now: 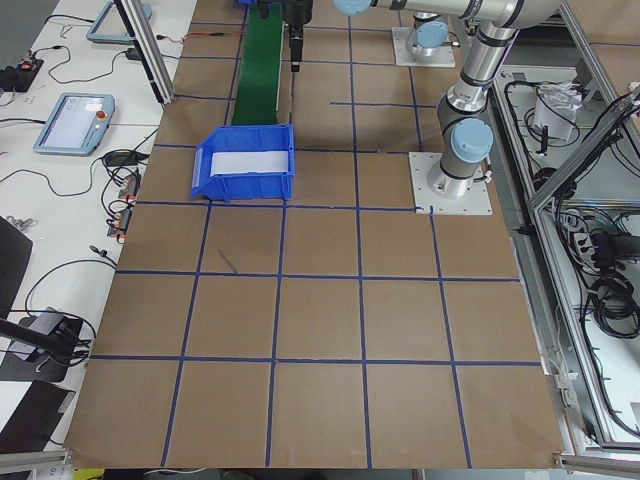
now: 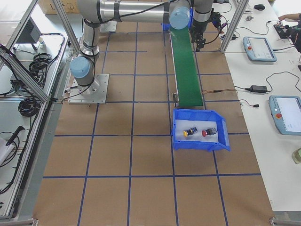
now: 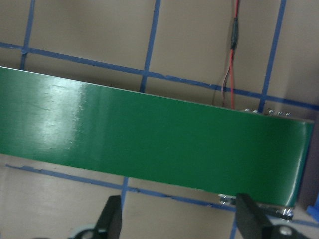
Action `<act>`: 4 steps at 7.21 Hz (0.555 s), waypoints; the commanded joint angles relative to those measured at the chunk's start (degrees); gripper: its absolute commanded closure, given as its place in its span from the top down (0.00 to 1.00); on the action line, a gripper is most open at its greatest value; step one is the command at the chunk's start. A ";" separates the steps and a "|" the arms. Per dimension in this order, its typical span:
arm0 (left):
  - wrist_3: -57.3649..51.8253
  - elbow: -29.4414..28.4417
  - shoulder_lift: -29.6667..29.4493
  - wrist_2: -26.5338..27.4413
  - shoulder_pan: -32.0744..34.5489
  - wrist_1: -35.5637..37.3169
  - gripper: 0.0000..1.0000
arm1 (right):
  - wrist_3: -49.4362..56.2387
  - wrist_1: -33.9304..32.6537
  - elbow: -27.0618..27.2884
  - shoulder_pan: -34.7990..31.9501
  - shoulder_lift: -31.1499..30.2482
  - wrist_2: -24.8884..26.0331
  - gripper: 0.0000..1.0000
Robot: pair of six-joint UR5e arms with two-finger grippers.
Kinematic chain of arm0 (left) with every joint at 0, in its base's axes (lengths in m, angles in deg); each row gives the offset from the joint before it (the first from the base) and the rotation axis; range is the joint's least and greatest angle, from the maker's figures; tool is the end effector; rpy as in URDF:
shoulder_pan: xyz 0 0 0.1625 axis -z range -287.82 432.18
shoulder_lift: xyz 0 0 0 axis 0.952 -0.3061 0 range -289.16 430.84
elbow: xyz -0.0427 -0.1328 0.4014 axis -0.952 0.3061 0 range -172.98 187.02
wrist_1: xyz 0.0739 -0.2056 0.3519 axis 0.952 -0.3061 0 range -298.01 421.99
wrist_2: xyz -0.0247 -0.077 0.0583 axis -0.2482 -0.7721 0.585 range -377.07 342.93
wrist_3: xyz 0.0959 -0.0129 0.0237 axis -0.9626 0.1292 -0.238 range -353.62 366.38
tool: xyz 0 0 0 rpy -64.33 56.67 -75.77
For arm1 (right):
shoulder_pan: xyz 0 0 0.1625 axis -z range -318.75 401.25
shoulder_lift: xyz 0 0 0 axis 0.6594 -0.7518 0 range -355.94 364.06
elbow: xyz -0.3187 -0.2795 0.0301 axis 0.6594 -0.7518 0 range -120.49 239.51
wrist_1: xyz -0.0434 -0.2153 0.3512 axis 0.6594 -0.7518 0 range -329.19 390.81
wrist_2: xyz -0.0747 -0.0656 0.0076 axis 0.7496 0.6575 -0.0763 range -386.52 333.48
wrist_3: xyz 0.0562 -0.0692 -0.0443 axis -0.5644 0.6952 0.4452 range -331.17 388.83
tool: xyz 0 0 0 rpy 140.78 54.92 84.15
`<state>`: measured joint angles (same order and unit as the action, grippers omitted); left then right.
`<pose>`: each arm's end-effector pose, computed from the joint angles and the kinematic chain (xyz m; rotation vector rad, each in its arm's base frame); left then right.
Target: Transport two buttons from left to right
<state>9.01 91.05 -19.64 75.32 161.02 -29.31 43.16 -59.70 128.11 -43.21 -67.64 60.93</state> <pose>-0.1191 -0.5031 0.5331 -0.1047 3.0971 -0.1146 0.0762 -0.6412 0.4942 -0.2403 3.0975 -0.1083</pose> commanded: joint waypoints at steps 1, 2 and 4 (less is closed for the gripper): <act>0.00 -0.09 -0.05 -0.01 0.19 -0.11 1.00 | -8.52 1.65 7.31 -4.56 -7.28 0.26 0.99; 0.00 -0.18 -0.23 -0.01 0.10 -0.02 1.00 | -11.58 1.75 10.30 -5.79 -11.14 0.17 0.99; 0.00 -0.09 -0.05 -0.01 0.10 -0.11 1.00 | -13.46 2.01 15.40 -6.68 -17.22 0.09 1.00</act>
<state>9.01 90.90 -19.79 75.27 161.13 -29.39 30.57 -57.95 140.39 -49.34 -81.08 61.08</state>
